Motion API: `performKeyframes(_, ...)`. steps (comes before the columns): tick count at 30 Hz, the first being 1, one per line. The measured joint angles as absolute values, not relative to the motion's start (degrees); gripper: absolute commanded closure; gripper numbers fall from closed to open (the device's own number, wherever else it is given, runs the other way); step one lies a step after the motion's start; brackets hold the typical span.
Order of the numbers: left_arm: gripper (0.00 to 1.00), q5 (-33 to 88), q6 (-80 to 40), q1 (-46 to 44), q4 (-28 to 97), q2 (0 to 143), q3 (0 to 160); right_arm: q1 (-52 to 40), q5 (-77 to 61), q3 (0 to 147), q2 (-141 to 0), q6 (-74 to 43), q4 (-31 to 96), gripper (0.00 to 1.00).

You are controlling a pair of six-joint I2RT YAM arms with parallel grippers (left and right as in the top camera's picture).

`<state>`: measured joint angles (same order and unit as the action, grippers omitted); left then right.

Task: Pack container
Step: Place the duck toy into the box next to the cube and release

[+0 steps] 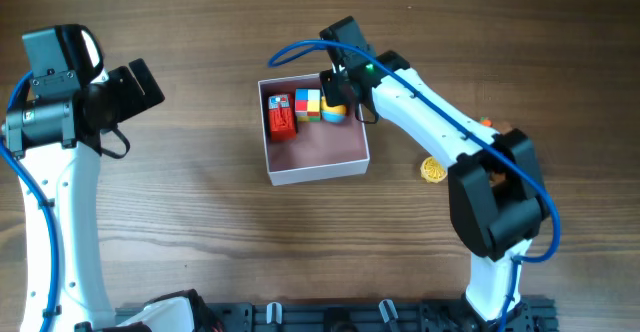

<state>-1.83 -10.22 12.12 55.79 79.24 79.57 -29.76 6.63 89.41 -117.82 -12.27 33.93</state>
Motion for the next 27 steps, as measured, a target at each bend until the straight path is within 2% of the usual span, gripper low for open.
performKeyframes(6,0.0,-1.85,-10.22,12.12,56.42,79.24,79.57,-28.82,5.52,90.17,-121.89,-12.27,32.05,0.95)
performKeyframes(11,0.0,-1.83,-10.22,12.12,56.45,79.24,79.57,-28.64,3.68,90.52,-122.02,-11.64,33.15,0.91)
performKeyframes(15,0.0,-1.83,-10.22,12.12,56.62,79.24,79.57,-28.56,2.44,90.87,-121.99,-11.66,35.66,0.81)
performKeyframes(18,0.0,-1.83,-10.22,12.12,56.62,79.24,79.57,-28.56,2.66,90.89,-119.66,-12.73,36.75,0.62)
performKeyframes(20,0.0,-1.83,-10.22,12.12,56.6,79.24,79.57,-28.56,3.27,90.85,-115.24,-12.78,38.06,0.57)
performKeyframes(23,0.0,-1.83,-10.22,12.12,56.62,79.24,79.57,-28.45,4.19,90.83,-108.27,-12.29,40.8,0.57)
performKeyframes(27,0.0,-1.83,-10.22,12.12,56.62,79.24,79.57,-28.29,4.56,90.5,-107.59,-12.27,46.33,0.58)
